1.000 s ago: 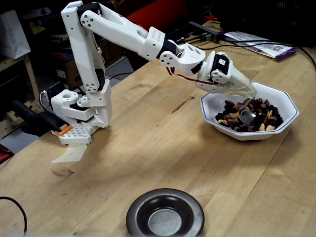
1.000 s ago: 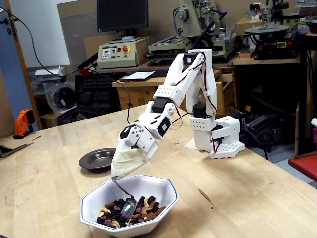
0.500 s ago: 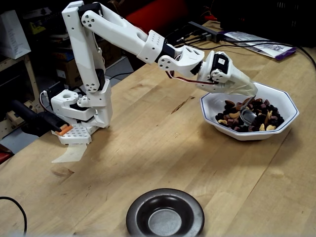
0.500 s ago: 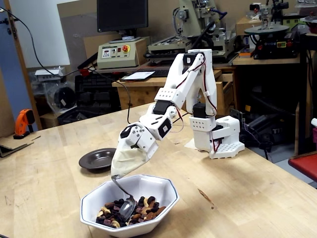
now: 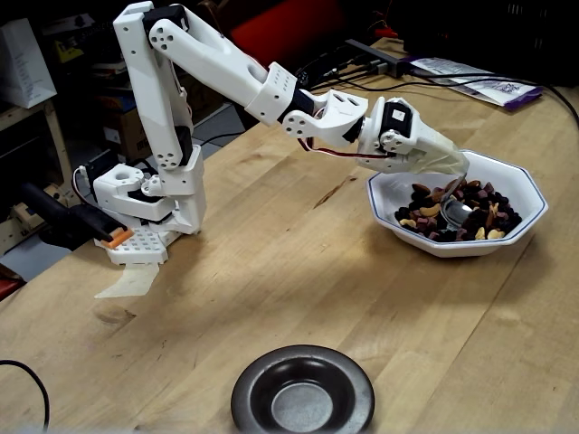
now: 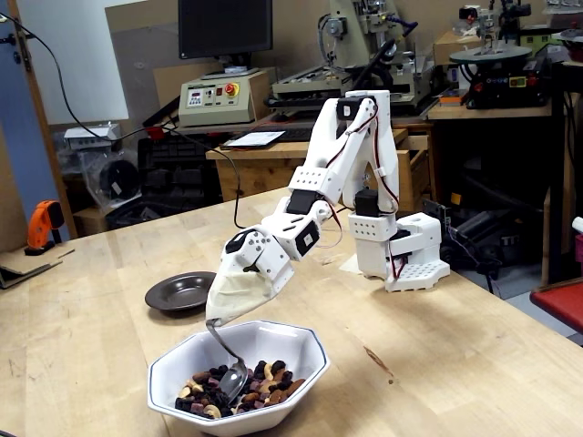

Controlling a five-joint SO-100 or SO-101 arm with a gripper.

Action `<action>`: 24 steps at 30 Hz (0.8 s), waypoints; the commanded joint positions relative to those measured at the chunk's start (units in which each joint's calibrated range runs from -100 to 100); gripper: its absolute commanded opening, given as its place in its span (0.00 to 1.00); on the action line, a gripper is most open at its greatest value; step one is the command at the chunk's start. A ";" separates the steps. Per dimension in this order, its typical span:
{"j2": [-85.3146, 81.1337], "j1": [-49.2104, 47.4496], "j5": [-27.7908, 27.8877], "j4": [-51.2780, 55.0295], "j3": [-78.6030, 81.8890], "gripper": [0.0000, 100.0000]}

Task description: Use spoon to transfer food from the white bowl to brown plate

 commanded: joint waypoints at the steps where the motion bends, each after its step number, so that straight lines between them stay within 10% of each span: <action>1: -1.25 0.45 0.05 -2.41 -0.55 0.05; 24: -15.80 5.93 0.05 -4.07 -0.28 0.05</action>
